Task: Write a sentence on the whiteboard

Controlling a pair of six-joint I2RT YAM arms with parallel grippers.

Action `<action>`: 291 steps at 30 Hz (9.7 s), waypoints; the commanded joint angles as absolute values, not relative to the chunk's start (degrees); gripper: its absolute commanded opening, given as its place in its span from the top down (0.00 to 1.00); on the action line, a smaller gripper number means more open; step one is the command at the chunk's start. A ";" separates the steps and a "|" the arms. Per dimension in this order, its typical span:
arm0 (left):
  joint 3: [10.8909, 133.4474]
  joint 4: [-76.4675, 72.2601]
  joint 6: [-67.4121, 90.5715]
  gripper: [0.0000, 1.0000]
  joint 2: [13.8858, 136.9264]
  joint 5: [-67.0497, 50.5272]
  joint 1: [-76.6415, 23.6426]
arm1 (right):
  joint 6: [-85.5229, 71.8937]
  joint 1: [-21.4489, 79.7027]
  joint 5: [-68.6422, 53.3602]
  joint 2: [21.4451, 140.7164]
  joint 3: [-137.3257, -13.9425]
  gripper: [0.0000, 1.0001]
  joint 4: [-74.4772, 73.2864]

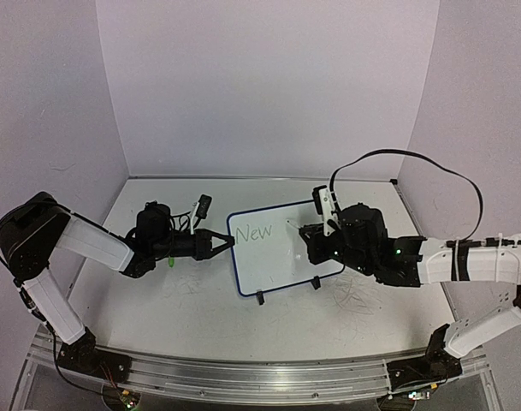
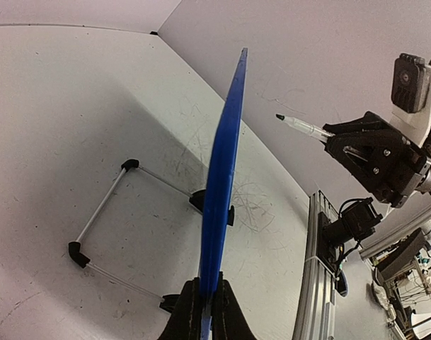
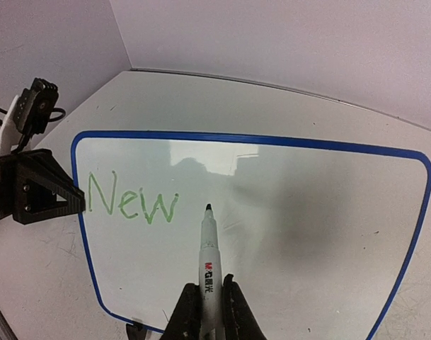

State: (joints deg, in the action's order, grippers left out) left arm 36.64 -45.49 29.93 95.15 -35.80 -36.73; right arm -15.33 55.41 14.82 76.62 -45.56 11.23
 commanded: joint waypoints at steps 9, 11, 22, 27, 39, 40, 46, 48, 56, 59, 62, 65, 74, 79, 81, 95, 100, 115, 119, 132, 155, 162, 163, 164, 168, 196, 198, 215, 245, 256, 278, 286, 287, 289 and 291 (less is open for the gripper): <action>37.43 -43.76 29.10 1.00 92.98 -35.42 -36.99 | -16.35 54.33 14.92 78.95 -48.35 1.00 13.75; 37.43 -43.59 28.92 1.00 92.92 -35.45 -36.98 | -16.19 54.39 14.33 79.57 -48.88 1.00 14.06; 37.61 -43.37 28.59 1.00 92.97 -35.51 -36.97 | -15.21 54.39 13.92 82.92 -51.82 1.00 16.05; 37.78 -43.19 28.40 1.00 92.76 -35.50 -37.00 | -15.69 54.40 14.03 83.80 -51.96 1.00 16.08; 38.10 -42.86 28.21 1.00 92.72 -35.74 -37.00 | -17.62 54.37 16.96 85.22 -52.12 1.00 14.38; 38.06 -42.86 28.21 1.00 92.65 -35.69 -37.00 | -17.82 54.32 17.21 85.07 -52.06 1.00 13.95; 37.97 -42.76 28.13 1.00 92.63 -35.73 -36.96 | -18.10 54.40 17.78 84.35 -51.90 1.00 13.11; 38.07 -42.78 28.13 1.00 92.76 -35.77 -36.98 | -17.54 54.40 16.13 83.80 -51.93 1.00 13.36; 38.16 -42.77 28.13 1.00 92.74 -35.78 -37.00 | -17.19 54.39 12.05 79.65 -48.19 1.00 15.82; 38.23 -42.72 28.13 1.00 92.73 -35.78 -37.00 | -17.57 54.38 10.69 80.97 -48.58 1.00 15.28; 38.23 -42.67 28.15 1.00 92.69 -35.92 -37.00 | -17.70 54.47 9.79 82.27 -49.17 1.00 15.16; 38.30 -42.65 28.21 1.00 92.59 -35.99 -36.98 | -18.03 54.38 10.52 82.95 -49.56 1.00 14.83; 38.22 -42.59 28.13 1.00 92.55 -35.95 -37.00 | -18.51 54.38 12.51 83.74 -50.04 1.00 13.98; 38.32 -42.47 28.04 1.00 92.49 -35.95 -37.00 | -18.75 54.36 12.81 84.61 -50.61 1.00 13.65; 38.37 -42.52 28.04 1.00 92.36 -35.96 -37.00 | -18.97 54.36 13.50 84.78 -50.68 1.00 13.57; 38.47 -42.29 27.96 1.00 92.53 -36.05 -37.00 | -19.94 54.40 17.48 83.63 -50.37 1.00 12.48; 38.58 -42.28 27.94 1.00 92.48 -36.12 -37.01 | -19.30 54.36 16.49 84.11 -50.95 1.00 12.15; 38.99 -42.22 27.86 1.00 92.91 -36.48 -37.00 | -21.46 54.75 14.27 83.58 -49.13 1.00 10.36; 39.01 -42.25 27.86 1.00 92.90 -36.63 -37.00 | -21.95 55.03 14.30 83.50 -48.91 1.00 9.87; 38.66 -42.25 27.77 1.00 92.46 -36.50 -37.00 | -24.04 56.44 14.85 82.55 -47.03 1.00 9.09; 38.11 -42.21 27.74 1.00 91.87 -36.12 -37.00 | -22.71 57.30 14.13 84.63 -51.21 1.00 10.99; 38.15 -42.15 27.62 1.00 91.84 -36.22 -37.00 | -22.51 56.45 16.72 76.06 -46.46 1.00 11.07; 38.19 -42.12 27.61 1.00 91.90 -36.27 -37.00 | -22.32 56.17 16.32 76.39 -46.56 1.00 11.07; 38.22 -42.12 27.56 1.00 91.98 -36.29 -36.99 | -22.09 55.99 16.09 76.78 -46.81 1.00 11.07; 38.37 -42.14 27.68 1.00 92.10 -36.33 -36.97 | -21.60 55.94 15.76 79.14 -48.31 1.00 11.34; 37.92 -42.08 27.67 1.00 91.79 -36.41 -37.01 | -19.95 54.54 17.59 83.43 -50.96 1.00 12.74; 37.97 -42.03 27.61 1.00 91.75 -36.44 -37.00 | -20.06 54.55 17.41 83.59 -50.85 1.00 12.74; 38.21 -42.06 27.50 1.00 91.80 -36.55 -37.00 | -22.15 54.51 15.11 83.77 -48.16 1.00 11.37; 37.91 -41.94 27.55 1.00 91.41 -36.47 -37.00 | -21.74 53.90 19.77 82.32 -48.85 1.00 10.94; 37.88 -41.95 27.44 1.00 91.31 -36.30 -37.00 | -20.87 53.86 18.02 84.01 -50.62 1.00 11.16; 37.75 -41.85 27.26 1.00 91.16 -36.02 -36.99 | -21.88 52.66 15.95 77.96 -46.36 1.00 12.83; 37.53 -41.78 27.32 1.00 90.96 -35.87 -36.99 | -20.65 52.62 15.02 80.75 -48.50 1.00 12.47; 37.49 -41.80 27.33 1.00 90.97 -35.89 -36.96 | -20.39 52.58 15.00 81.12 -48.70 1.00 12.48; 37.52 -41.78 27.31 1.00 90.92 -35.89 -36.98 | -20.04 52.59 14.99 81.29 -48.85 1.00 12.74; 37.57 -41.82 27.24 1.00 90.86 -35.86 -37.00 | -19.91 52.61 15.38 81.30 -48.87 1.00 12.86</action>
